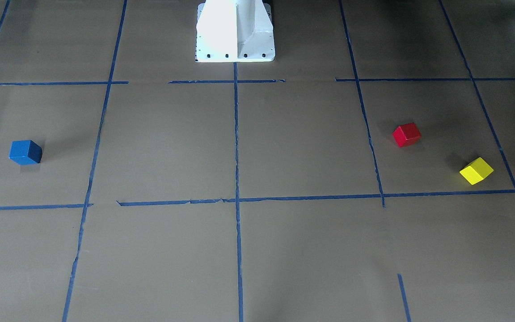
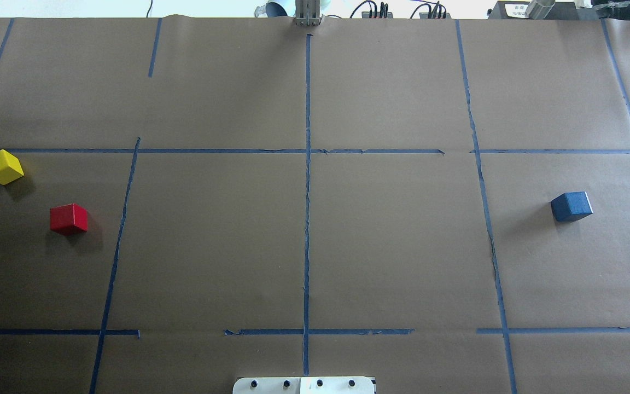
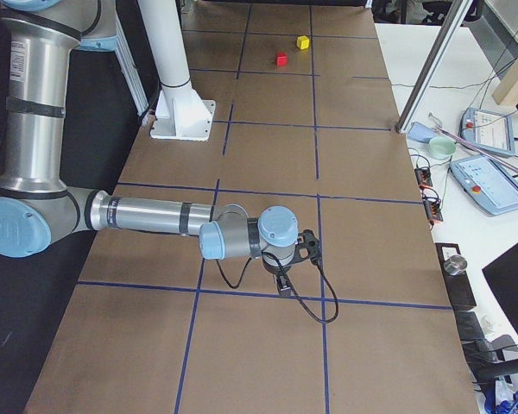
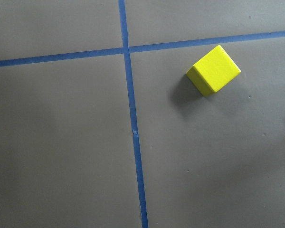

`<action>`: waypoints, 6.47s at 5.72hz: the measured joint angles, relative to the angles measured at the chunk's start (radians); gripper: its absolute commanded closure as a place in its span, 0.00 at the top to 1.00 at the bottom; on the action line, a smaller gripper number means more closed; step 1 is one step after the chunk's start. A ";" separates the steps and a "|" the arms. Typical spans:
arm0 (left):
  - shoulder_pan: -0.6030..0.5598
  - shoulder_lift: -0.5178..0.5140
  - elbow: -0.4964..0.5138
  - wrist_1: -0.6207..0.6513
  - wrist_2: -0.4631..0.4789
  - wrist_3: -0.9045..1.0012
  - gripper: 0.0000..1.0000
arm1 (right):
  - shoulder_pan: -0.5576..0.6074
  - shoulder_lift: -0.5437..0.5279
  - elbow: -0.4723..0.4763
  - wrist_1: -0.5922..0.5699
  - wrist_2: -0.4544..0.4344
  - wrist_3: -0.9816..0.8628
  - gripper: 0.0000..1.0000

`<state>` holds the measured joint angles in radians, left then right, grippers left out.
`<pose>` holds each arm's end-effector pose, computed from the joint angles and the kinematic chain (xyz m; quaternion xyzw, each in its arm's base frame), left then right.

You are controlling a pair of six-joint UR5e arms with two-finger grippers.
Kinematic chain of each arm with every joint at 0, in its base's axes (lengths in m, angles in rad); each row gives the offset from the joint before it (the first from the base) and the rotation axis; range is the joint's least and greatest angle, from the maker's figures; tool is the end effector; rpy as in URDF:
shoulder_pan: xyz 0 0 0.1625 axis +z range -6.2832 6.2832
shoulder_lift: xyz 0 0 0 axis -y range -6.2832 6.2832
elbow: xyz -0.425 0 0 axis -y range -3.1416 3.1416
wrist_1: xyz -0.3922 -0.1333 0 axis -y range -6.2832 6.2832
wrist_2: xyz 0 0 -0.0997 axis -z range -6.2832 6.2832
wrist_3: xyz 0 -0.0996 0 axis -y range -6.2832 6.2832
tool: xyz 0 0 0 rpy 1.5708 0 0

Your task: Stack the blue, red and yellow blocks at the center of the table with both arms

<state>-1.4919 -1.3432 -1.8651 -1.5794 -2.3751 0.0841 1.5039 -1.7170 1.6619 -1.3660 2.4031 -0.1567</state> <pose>-0.0298 -0.4037 0.6118 0.0357 0.3910 0.0895 0.9153 0.0302 -0.4413 0.6560 0.0864 -0.3996 -0.1318 0.9030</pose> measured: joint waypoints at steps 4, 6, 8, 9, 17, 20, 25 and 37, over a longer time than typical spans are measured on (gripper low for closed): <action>0.000 0.003 -0.009 -0.009 -0.051 0.012 1.00 | -0.099 0.031 -0.002 0.076 0.010 0.019 1.00; 0.002 0.034 -0.037 -0.018 -0.153 0.010 1.00 | -0.208 0.033 -0.003 0.226 0.006 0.233 1.00; 0.002 0.042 -0.044 -0.040 -0.173 0.007 1.00 | -0.325 0.032 -0.005 0.393 -0.015 0.514 1.00; 0.001 0.043 -0.052 -0.043 -0.174 0.006 1.00 | -0.378 0.031 -0.005 0.424 -0.049 0.586 1.00; -0.002 0.045 -0.068 -0.044 -0.180 0.003 1.00 | -0.518 0.114 -0.100 0.441 -0.143 0.722 0.00; -0.003 0.046 -0.069 -0.045 -0.182 0.003 1.00 | -0.523 0.120 -0.043 0.434 -0.137 0.832 0.00; -0.002 0.046 -0.067 -0.044 -0.182 0.004 1.00 | -0.880 0.689 0.020 0.033 -0.405 1.505 0.00; -0.001 0.044 -0.068 -0.073 -0.182 0.005 1.00 | -1.063 0.967 -0.254 -0.068 -0.622 1.462 1.00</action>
<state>-1.4926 -1.2989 -1.9328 -1.6521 -2.5571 0.0890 0.4407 -0.7501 1.4078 -1.4342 1.7809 1.3058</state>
